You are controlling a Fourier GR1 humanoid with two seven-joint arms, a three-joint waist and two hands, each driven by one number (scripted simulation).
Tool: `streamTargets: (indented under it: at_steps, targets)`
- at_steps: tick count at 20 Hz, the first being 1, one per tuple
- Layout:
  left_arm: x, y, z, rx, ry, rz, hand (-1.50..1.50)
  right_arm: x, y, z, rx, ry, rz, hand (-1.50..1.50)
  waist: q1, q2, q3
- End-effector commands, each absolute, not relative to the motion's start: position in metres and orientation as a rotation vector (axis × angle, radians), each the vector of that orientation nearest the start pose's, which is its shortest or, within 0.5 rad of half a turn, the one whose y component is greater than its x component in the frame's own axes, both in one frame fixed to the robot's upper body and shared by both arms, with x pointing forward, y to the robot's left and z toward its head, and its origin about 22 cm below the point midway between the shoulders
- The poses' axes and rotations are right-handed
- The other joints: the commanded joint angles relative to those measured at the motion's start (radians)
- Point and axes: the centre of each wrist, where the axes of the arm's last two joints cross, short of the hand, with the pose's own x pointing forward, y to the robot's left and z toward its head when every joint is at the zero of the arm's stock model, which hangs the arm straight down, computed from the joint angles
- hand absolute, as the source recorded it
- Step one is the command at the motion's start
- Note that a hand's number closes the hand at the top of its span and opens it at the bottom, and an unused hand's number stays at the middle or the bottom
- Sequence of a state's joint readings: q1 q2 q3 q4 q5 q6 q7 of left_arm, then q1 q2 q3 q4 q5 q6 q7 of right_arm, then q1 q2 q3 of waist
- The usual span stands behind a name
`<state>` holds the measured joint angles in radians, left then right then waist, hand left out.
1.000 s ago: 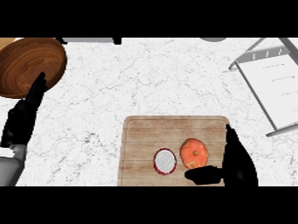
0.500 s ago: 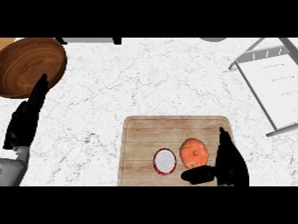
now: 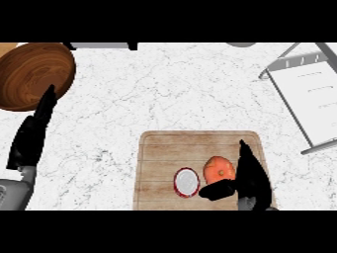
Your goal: Pick the squash from the cutting board and place it in the tiered basket
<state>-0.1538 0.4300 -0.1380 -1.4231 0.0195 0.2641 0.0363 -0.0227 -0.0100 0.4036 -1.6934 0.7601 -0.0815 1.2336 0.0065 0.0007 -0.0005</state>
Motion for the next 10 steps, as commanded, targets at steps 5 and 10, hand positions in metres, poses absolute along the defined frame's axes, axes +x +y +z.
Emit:
streamTargets:
  at_steps: [5, 10]
  targets:
    - [0.279, 0.292, 0.030, 0.441, -1.557, -0.236, 0.00, 0.235, -0.117, 0.029, -0.558, -0.414, 0.353, 1.50, 0.003, 0.002, 0.000]
    - [0.279, 0.295, 0.039, 0.464, -1.550, -0.234, 0.00, 0.232, -0.101, 0.017, -0.677, -0.465, 0.546, 1.50, 0.002, -0.001, 0.000]
